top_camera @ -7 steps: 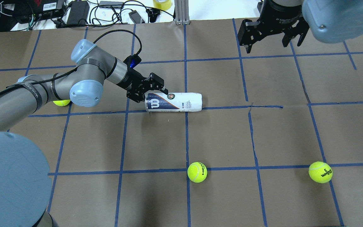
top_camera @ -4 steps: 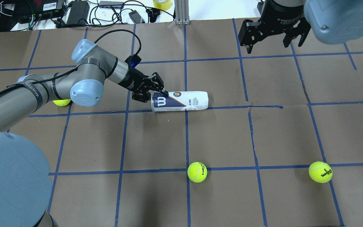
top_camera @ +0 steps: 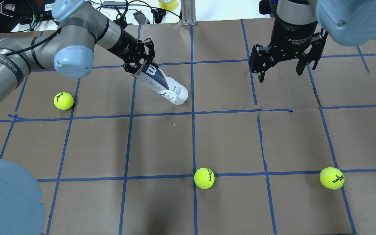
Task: Lift up tennis ball bucket
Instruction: 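Stand the can upright on the table with the left gripper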
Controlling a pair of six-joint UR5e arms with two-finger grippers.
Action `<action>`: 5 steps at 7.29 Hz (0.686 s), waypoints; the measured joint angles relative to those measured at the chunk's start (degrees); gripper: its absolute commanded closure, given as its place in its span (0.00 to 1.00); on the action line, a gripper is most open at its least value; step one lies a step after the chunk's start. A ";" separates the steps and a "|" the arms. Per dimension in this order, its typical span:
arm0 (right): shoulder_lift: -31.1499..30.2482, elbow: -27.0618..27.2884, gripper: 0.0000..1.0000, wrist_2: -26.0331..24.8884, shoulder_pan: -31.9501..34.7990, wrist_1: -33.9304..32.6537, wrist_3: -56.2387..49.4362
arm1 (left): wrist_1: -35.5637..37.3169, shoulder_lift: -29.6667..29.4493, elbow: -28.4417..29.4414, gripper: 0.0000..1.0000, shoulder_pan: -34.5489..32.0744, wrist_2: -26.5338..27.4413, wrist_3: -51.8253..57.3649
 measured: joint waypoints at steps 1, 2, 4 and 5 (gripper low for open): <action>0.01 -0.18 0.00 0.02 -0.03 1.05 0.01 | -4.04 0.59 5.13 1.00 -0.77 6.01 0.30; 0.12 -0.36 0.00 0.06 -0.06 0.34 0.03 | -7.46 0.78 9.39 1.00 -1.94 12.90 3.25; 0.15 -0.62 0.02 1.02 -0.11 -8.32 0.20 | -7.52 0.69 12.56 1.00 -4.63 24.96 17.75; 0.31 -0.62 0.08 2.36 -0.15 -11.08 0.25 | -5.28 0.40 12.36 1.00 -6.02 27.87 23.59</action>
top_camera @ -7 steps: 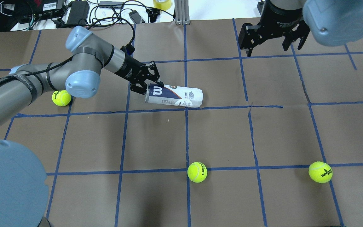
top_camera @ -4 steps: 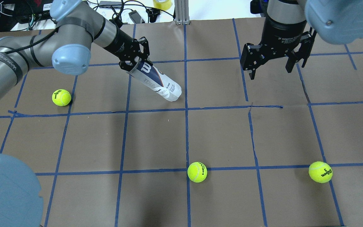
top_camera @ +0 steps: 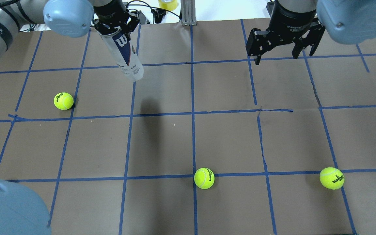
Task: Lift up tennis ball bucket
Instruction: 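Stand the can upright on the table with the left gripper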
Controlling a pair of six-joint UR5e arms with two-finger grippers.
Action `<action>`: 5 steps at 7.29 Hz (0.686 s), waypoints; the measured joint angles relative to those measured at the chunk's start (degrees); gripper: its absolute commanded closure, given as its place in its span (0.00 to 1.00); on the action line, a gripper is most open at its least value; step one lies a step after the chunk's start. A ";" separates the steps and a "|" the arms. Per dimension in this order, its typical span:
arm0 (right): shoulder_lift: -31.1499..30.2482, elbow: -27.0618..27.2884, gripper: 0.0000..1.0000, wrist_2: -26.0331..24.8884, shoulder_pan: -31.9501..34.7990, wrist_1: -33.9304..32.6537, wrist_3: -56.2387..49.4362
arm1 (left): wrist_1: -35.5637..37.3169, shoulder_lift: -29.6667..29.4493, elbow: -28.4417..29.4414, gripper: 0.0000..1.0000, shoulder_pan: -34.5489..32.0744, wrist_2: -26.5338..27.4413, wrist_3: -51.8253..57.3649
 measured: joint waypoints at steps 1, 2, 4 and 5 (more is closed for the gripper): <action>0.20 0.12 0.11 1.90 -0.03 -1.63 0.02 | 2.52 -0.37 -1.10 1.00 -1.58 1.33 2.67; 0.40 0.43 0.12 3.81 -0.08 -3.19 0.02 | 6.72 -0.71 -3.35 1.00 -3.16 1.82 3.61; 0.59 0.84 0.00 5.04 -0.17 -5.79 -0.24 | 16.16 -1.06 -9.43 1.00 -5.06 1.91 3.79; 0.47 0.85 0.00 4.86 -0.24 -5.03 -0.44 | 18.67 -1.12 -11.13 1.00 -5.36 1.77 3.78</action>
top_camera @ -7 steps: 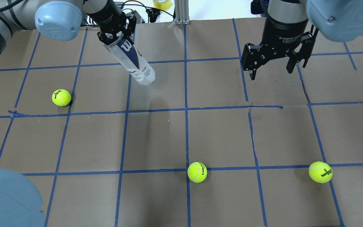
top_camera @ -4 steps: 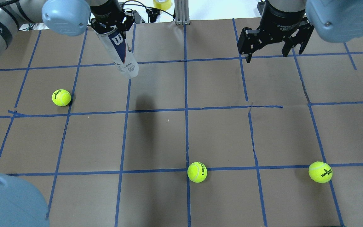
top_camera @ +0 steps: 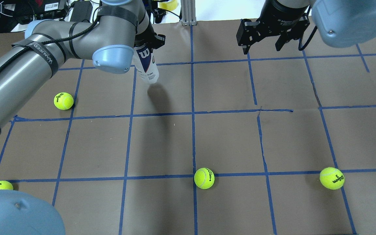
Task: Lift up tennis ball bucket
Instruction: 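Stand the can upright on the table with the left gripper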
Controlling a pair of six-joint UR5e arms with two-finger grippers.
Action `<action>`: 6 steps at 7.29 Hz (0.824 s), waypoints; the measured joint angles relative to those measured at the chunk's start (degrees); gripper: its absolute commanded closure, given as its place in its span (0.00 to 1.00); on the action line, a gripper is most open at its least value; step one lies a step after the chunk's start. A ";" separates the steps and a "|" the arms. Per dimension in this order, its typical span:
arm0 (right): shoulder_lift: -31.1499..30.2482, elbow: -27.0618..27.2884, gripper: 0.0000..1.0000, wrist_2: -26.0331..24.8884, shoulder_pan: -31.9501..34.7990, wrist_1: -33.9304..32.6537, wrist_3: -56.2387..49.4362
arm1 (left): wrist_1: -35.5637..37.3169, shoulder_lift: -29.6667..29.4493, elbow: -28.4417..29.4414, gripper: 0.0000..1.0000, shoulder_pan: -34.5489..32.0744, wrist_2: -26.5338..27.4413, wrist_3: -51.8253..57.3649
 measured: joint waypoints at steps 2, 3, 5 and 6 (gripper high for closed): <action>-0.37 -0.19 0.02 -1.80 -0.21 2.06 -0.03 | 0.91 -0.25 -1.07 1.00 -0.66 -0.57 -0.06; -0.83 -0.40 0.16 -2.99 -0.30 2.55 0.22 | 0.82 -0.43 -1.25 0.93 -1.02 -0.71 -0.10; -2.04 -0.85 0.55 -4.08 -0.34 3.21 0.59 | 0.13 -0.66 -1.35 0.00 -1.64 -0.69 -0.19; -2.25 -0.87 0.67 -4.25 -0.35 3.17 0.56 | -0.52 -0.76 -1.34 0.00 -1.82 -0.69 -0.21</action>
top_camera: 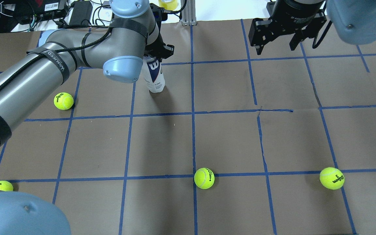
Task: Lift up tennis ball bucket
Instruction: 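Stand the can upright on the table with the left gripper, then open the left gripper and raise it away from the can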
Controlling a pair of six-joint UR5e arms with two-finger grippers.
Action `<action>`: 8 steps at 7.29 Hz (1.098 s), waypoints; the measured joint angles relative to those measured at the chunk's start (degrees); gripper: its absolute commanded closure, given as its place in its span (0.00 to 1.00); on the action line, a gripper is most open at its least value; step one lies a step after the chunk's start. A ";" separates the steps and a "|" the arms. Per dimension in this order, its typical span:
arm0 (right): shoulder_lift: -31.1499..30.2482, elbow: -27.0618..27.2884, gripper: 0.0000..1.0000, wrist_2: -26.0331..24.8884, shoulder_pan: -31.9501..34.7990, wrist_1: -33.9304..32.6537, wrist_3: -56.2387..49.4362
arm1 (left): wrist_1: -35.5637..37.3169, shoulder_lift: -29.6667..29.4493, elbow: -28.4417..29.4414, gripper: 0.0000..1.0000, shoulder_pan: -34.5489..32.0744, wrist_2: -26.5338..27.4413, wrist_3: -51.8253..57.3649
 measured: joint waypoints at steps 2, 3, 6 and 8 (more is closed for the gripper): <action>-0.16 -0.07 0.76 0.62 0.00 -0.53 0.05 | -1.70 0.15 0.28 0.00 -0.14 -0.07 -0.11; -0.31 -0.07 0.76 0.62 -0.01 -0.64 0.07 | -3.63 0.90 1.01 0.00 -0.22 -0.53 -0.31; -0.48 -0.06 1.00 0.13 0.00 -0.66 -0.11 | -18.86 4.55 8.77 0.00 0.08 -1.44 -0.73; -0.58 -0.06 0.77 0.22 -0.01 -0.46 -0.43 | -31.11 7.47 13.54 0.00 2.32 0.08 -0.63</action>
